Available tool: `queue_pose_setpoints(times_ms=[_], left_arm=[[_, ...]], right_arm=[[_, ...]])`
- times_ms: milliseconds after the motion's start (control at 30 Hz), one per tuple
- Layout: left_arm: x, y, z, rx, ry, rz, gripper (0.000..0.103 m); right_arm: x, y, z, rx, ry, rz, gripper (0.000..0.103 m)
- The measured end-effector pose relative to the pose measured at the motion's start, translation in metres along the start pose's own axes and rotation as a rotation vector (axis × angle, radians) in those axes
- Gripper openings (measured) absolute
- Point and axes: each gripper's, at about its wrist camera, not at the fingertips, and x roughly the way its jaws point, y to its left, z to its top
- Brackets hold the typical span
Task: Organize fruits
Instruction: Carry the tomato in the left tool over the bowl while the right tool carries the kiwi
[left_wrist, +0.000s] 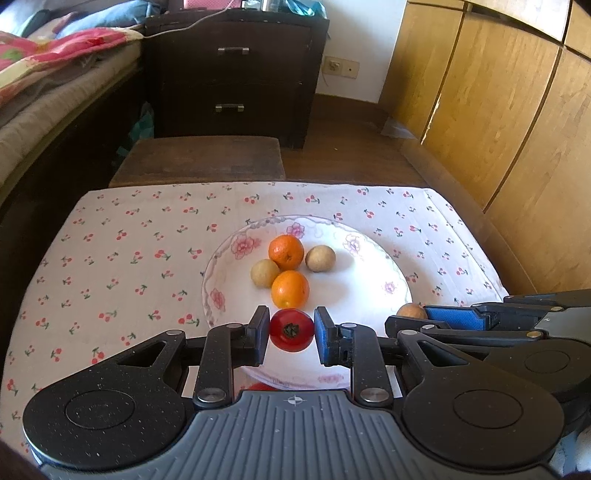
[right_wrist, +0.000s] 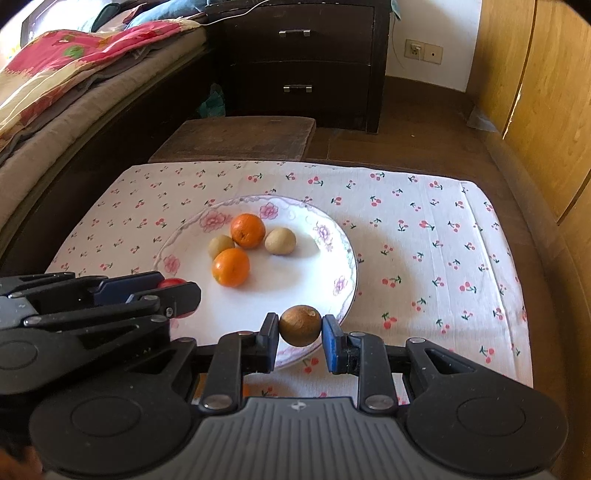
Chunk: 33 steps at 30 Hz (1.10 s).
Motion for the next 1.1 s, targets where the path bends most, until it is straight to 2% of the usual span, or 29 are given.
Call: queue_pose_setpoints(times_ms=[533,1100], left_arm=[[0.026,0.008,0.005,-0.037,0.043,0.012,0.032],[0.027,0.011,0.003,-0.044,0.049,0.035,0.033]], right_arm=[[0.026,-0.001,0.007,-0.018,0.024,0.011,0.028],[0.029,0.001,0.006,-0.027,0.021,0.025,0.028]])
